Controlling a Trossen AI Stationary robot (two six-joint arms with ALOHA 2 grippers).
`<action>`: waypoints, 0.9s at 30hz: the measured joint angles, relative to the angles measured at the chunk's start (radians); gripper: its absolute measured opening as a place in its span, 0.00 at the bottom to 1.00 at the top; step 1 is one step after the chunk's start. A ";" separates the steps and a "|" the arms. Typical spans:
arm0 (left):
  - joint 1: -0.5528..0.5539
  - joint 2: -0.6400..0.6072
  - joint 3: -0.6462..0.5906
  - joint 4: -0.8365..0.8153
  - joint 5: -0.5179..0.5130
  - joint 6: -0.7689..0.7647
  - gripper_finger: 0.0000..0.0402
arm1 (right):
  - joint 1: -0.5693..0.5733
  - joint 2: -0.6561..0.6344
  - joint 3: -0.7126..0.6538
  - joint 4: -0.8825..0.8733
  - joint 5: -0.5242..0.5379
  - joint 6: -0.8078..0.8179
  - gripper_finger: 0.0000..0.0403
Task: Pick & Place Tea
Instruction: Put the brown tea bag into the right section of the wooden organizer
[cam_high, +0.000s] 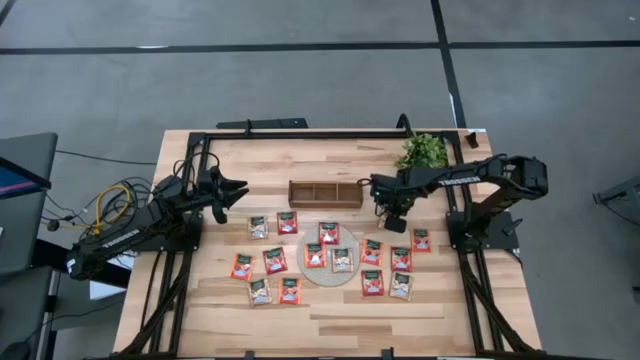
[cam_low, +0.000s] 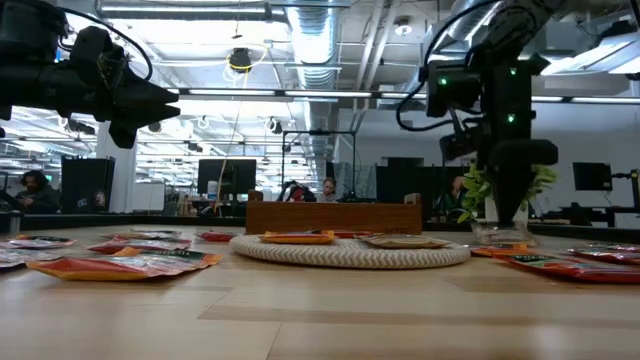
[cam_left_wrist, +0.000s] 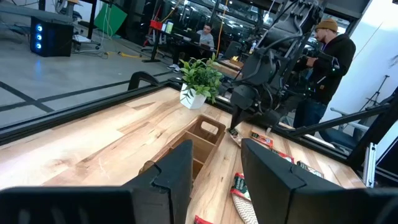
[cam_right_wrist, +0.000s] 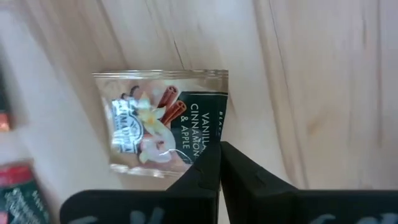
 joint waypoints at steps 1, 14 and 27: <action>0.000 0.000 0.000 0.000 0.000 0.000 0.32 | 0.000 0.000 0.014 -0.021 -0.001 -0.001 0.00; 0.000 0.000 0.000 0.000 0.000 0.004 0.32 | 0.007 -0.077 0.310 -0.299 0.004 -0.028 0.00; 0.000 0.000 0.000 0.000 0.000 0.004 0.32 | 0.041 -0.021 0.664 -0.413 0.150 -0.143 0.00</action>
